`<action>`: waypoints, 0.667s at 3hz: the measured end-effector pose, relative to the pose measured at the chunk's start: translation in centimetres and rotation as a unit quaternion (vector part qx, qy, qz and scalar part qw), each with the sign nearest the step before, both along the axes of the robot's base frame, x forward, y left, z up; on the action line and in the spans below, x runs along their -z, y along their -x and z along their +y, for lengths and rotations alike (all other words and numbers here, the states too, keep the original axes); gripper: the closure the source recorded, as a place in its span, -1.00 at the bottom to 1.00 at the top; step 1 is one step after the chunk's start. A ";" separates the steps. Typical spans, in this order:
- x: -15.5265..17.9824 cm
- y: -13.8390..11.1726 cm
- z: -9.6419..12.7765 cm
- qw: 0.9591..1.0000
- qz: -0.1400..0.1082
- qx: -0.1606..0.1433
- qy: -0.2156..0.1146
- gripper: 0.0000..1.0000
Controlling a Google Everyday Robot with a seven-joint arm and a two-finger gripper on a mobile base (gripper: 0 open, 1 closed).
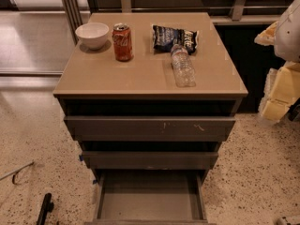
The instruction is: Place water bottle into bottom drawer
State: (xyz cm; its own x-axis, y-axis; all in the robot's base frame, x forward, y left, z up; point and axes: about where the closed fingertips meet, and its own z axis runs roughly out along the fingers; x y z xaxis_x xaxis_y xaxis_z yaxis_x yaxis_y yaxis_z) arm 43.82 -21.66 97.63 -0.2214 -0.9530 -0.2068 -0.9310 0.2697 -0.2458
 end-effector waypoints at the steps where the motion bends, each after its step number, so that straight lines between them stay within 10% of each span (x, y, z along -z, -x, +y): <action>1: 0.0 0.0 0.0 1.000 0.000 0.000 0.000 -1.00; 2: 0.5 -2.7 0.1 0.999 -0.011 0.039 -0.023 -1.00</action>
Offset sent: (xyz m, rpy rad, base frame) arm 0.0783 -0.0003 -0.0176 0.1344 -0.0458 -0.2365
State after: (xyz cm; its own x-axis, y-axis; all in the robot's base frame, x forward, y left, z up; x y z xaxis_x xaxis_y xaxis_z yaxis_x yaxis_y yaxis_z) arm 46.48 -21.55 97.15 -0.2902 -0.9224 -0.2550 -0.9013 0.3530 -0.2512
